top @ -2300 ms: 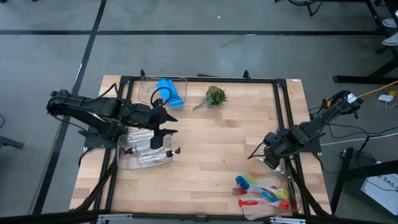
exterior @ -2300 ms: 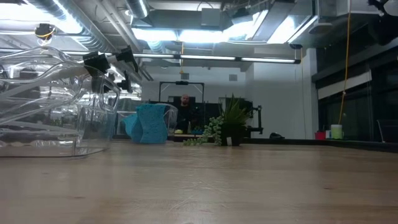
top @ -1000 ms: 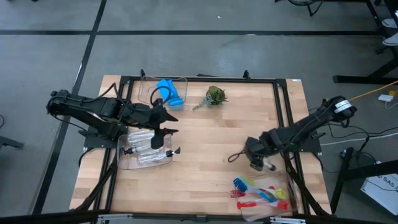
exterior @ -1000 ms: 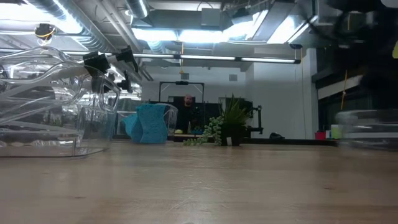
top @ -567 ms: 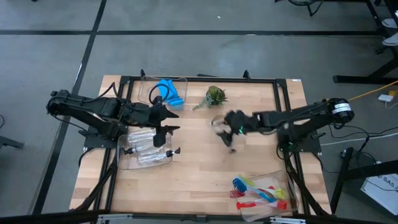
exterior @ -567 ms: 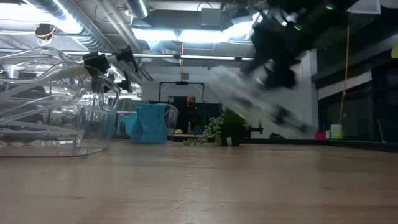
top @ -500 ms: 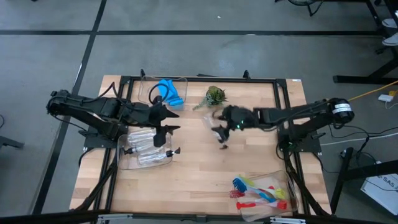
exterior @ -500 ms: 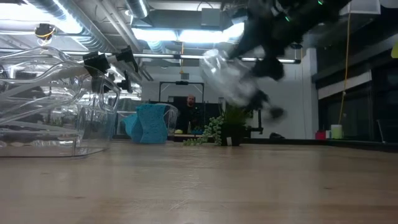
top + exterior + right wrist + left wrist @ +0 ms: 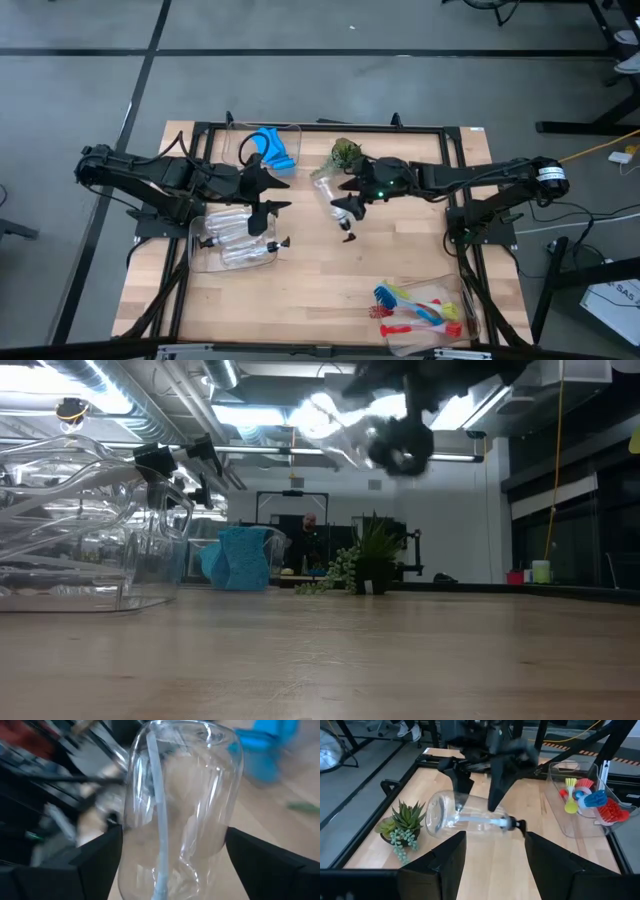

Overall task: Pick & Place Kitchen Sink Supplies
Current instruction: Put the transparent soap dispenser into the middle transparent bin, then return to Home Position

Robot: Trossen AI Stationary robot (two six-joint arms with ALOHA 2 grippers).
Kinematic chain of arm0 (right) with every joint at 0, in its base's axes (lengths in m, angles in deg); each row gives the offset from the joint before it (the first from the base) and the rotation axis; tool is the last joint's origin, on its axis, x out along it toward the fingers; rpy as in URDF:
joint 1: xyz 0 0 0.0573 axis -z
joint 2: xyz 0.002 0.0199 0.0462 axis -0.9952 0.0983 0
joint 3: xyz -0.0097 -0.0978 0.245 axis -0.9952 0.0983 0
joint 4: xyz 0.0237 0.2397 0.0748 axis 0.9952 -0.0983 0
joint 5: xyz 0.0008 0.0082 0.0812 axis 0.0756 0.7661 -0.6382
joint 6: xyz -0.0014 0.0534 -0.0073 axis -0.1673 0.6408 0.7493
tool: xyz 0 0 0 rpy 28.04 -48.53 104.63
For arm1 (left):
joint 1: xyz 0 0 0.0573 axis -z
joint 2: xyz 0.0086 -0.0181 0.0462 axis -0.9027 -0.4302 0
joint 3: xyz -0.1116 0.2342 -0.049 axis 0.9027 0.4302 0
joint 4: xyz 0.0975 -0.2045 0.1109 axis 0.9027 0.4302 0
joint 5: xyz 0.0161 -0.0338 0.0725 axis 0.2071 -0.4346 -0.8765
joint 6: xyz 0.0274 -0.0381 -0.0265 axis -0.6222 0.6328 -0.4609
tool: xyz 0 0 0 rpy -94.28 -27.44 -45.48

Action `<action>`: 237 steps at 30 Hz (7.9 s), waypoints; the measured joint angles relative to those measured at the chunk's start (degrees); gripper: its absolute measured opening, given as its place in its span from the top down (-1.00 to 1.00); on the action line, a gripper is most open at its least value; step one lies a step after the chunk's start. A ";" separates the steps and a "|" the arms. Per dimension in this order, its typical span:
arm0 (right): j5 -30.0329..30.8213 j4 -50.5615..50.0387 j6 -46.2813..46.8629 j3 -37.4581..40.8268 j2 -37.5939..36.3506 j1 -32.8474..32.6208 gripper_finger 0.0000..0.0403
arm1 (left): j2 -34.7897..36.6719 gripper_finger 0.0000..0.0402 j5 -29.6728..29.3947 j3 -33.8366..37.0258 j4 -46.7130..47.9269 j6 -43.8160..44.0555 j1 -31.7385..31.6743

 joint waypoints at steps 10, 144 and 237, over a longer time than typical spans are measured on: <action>0.62 18.32 3.59 -0.09 0.00 -3.65 -0.69 | 1.89 0.01 4.59 0.07 0.18 10.20 -1.55; 9.40 2.84 9.44 -0.09 -5.58 -7.88 -0.69 | 23.46 -0.40 33.12 23.28 25.34 20.14 -4.40; 2.47 27.36 -23.52 54.31 -68.26 -13.38 0.74 | 62.34 0.99 15.26 67.82 -57.81 -0.55 -4.40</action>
